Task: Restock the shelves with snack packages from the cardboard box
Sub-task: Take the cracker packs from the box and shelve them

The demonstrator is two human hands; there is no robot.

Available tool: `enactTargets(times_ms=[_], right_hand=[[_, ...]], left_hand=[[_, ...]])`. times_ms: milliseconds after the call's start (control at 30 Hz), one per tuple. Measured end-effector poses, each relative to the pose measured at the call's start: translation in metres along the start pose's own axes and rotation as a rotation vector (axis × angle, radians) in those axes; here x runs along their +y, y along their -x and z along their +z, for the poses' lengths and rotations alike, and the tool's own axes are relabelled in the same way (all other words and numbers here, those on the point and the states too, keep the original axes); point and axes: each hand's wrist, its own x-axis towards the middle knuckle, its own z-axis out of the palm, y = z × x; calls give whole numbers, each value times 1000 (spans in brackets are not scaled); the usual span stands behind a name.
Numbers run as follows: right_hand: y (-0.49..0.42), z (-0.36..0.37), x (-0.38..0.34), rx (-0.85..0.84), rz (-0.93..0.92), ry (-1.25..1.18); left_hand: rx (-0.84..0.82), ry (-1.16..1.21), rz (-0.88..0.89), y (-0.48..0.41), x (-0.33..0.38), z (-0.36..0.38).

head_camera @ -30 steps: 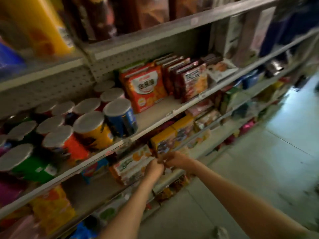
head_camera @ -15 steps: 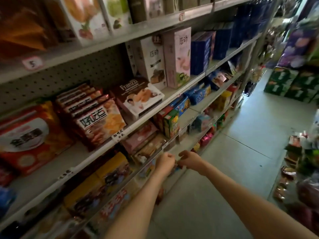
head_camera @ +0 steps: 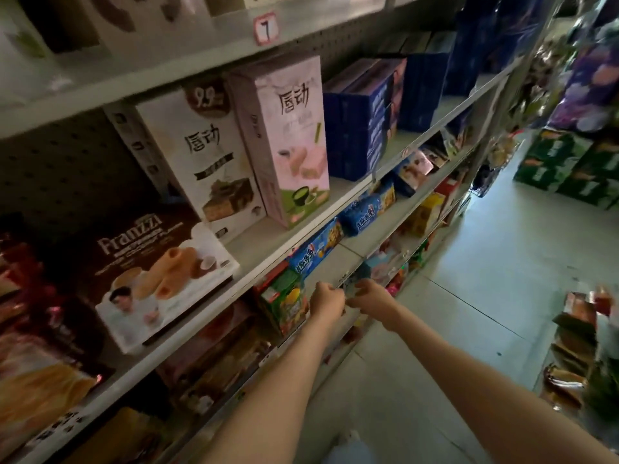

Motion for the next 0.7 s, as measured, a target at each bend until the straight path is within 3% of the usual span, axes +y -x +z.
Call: enactTargets(times_ms=[233, 333, 500, 700], right_hand=[[-103, -52, -12, -145, 160, -282], [-138, -62, -17, -280, 224, -386], [-196, -63, -21, -425, 240, -485], [-236, -47, -20, -640, 231, -776]], left_hand=[[-15, 640, -335, -68, 42, 27], [101, 812, -366, -87, 43, 31], [356, 1226, -244, -116, 36, 45], [558, 1426, -69, -141, 30, 48]])
